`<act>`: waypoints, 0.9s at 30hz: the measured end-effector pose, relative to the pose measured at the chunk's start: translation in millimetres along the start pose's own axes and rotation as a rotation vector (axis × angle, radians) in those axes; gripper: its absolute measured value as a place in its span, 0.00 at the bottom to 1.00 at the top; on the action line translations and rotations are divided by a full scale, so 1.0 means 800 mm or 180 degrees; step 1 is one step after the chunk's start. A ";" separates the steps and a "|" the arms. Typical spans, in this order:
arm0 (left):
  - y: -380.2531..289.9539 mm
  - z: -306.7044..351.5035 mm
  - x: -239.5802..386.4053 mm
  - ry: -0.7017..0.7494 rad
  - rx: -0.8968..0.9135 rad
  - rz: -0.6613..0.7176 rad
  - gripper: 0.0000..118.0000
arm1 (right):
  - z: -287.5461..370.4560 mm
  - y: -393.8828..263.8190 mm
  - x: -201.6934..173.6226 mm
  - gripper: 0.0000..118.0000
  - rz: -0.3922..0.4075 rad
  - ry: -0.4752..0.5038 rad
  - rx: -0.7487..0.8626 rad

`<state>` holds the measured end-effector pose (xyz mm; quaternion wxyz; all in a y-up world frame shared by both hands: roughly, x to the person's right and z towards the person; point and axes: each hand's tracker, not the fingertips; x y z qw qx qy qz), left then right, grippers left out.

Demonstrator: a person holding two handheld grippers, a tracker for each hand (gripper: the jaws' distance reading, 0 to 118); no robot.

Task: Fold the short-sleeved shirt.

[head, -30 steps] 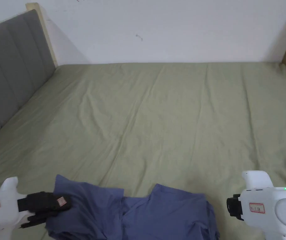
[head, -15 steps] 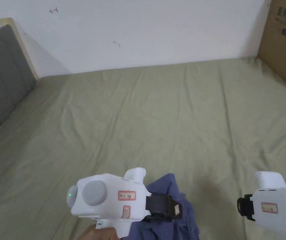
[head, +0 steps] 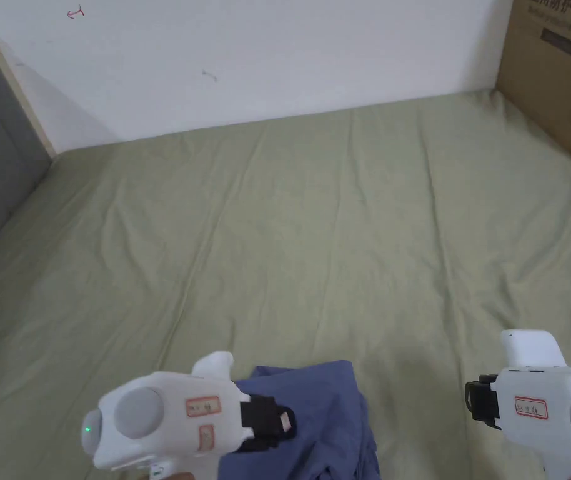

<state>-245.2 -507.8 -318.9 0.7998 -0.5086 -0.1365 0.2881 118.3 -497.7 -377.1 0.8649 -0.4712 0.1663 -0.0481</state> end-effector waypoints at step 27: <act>-0.062 -0.004 0.065 -0.0616 -0.0013 -0.0493 0.02 | 0.023 0.016 -0.048 0.00 0.0165 0.0263 0.0081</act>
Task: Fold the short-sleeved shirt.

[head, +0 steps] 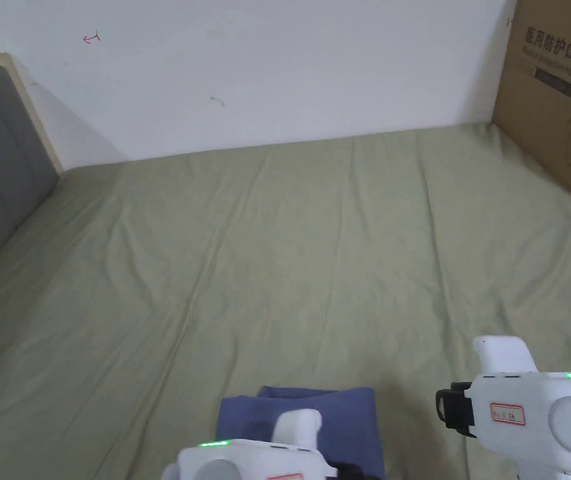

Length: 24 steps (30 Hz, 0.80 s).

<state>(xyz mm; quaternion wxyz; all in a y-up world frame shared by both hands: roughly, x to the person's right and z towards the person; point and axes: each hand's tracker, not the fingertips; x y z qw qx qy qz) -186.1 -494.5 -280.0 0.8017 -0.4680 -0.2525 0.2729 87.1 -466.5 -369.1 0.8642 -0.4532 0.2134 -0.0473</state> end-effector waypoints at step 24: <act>-0.013 0.132 -0.210 -0.0233 0.0845 0.1108 0.97 | -0.140 -0.029 -0.129 0.00 0.0526 0.0430 -0.0772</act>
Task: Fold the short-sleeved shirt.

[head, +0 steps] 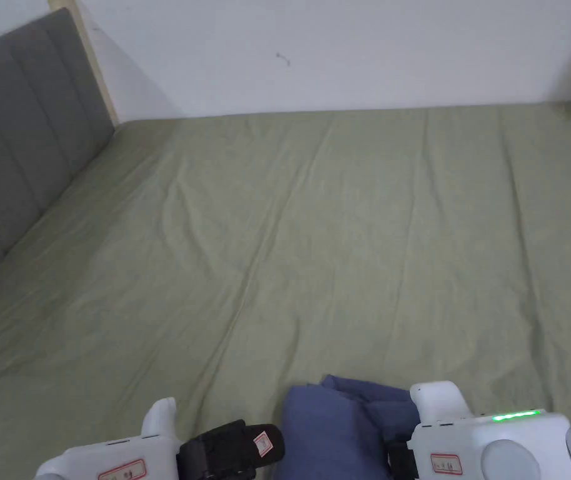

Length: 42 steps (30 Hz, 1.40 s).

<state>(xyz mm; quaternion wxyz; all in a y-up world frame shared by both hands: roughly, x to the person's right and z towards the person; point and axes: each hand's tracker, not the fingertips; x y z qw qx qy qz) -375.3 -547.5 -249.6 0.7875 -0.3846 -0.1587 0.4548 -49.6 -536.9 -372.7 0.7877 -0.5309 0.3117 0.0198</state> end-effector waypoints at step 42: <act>0.252 0.161 -0.105 0.3666 -0.0723 -0.1476 0.46 | 0.037 0.053 0.032 0.00 -0.0764 -0.0068 0.0449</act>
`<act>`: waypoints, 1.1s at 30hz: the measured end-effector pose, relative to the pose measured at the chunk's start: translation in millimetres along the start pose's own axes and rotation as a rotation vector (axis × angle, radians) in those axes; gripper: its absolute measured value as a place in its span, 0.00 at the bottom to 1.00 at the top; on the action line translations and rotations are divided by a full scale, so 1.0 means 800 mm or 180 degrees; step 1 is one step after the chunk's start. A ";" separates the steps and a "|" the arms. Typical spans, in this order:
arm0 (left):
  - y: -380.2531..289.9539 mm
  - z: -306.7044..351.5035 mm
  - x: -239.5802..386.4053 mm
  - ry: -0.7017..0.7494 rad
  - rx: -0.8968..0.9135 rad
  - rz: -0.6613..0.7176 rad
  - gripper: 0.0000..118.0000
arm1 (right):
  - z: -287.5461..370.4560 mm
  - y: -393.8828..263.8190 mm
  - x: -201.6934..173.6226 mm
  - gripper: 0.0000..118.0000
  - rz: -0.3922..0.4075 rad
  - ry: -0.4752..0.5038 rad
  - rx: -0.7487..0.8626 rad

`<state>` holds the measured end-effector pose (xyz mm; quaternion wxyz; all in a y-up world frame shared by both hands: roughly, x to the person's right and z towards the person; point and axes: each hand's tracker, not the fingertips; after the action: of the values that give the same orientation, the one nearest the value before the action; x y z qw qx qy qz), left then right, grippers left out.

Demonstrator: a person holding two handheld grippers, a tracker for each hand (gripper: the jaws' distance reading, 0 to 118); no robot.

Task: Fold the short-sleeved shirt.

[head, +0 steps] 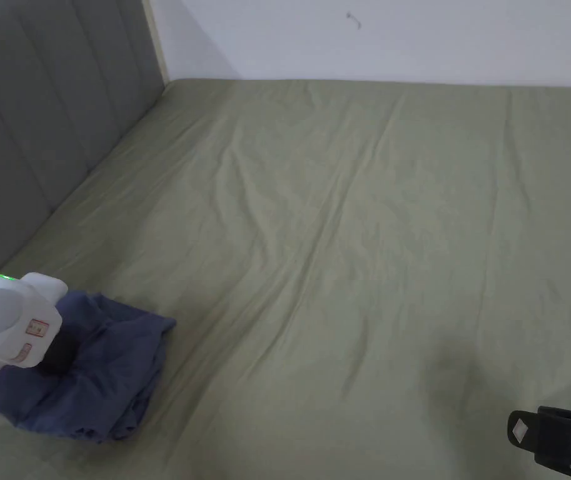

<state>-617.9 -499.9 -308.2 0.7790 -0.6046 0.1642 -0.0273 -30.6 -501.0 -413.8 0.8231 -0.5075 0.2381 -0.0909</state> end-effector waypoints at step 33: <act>-0.104 0.337 0.300 -0.0212 0.2335 0.0740 0.00 | 0.181 -0.007 -0.023 0.00 0.0607 -0.0447 0.1205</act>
<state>-300.7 -328.7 -224.9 0.9463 -0.2636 0.1856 0.0240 24.1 -381.3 -349.4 0.9231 -0.3242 0.2058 -0.0203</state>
